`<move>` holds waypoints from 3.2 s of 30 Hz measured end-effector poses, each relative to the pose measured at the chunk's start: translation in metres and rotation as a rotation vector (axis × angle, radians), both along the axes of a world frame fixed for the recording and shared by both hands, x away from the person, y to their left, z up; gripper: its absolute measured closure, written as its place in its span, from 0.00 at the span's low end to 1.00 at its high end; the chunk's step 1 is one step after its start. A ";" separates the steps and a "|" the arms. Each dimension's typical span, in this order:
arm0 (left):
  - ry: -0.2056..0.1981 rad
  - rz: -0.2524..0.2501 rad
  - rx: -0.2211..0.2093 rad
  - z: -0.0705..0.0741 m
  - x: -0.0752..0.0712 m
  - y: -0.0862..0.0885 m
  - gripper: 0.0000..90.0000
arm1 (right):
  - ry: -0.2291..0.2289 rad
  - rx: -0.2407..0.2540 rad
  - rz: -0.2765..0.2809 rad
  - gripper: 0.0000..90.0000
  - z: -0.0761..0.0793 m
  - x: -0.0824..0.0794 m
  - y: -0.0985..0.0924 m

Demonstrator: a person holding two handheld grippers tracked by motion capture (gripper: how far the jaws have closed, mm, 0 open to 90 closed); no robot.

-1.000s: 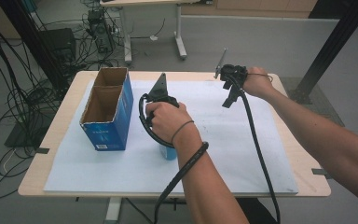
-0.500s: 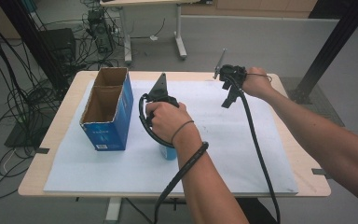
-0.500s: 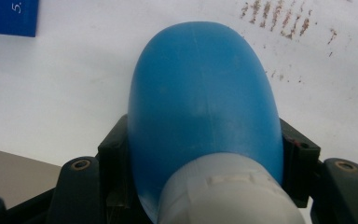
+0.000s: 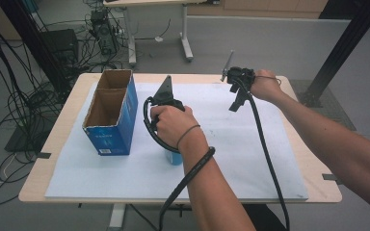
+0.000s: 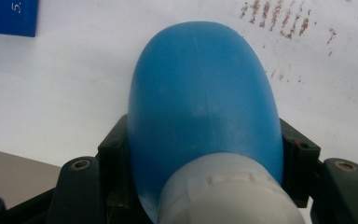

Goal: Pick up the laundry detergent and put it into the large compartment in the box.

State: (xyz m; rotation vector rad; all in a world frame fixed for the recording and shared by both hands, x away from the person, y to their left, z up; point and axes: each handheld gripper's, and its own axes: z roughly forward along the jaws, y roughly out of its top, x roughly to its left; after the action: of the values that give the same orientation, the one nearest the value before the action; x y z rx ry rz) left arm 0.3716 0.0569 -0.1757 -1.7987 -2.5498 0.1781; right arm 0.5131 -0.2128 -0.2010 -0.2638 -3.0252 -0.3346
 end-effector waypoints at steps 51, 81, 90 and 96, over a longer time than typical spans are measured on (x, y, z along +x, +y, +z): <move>-0.080 -0.414 -0.024 0.107 -0.018 -0.025 0.41 | -0.051 -0.066 -0.022 0.04 0.011 -0.023 0.018; -0.083 -0.529 -0.016 0.142 -0.010 -0.012 0.41 | -0.083 -0.070 -0.091 0.04 0.021 -0.037 0.024; -0.105 -0.565 -0.029 0.166 -0.010 -0.013 0.41 | -0.079 -0.077 -0.092 0.04 0.019 -0.035 0.027; -0.123 -0.587 -0.038 0.176 -0.008 -0.011 0.41 | -0.081 -0.068 -0.112 0.04 0.020 -0.036 0.020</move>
State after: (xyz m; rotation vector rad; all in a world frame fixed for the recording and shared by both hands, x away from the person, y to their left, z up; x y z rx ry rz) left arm 0.3640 0.0457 0.0001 -2.5377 -1.9689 0.1042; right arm 0.4773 -0.1931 -0.1814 -0.4362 -3.1122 -0.2572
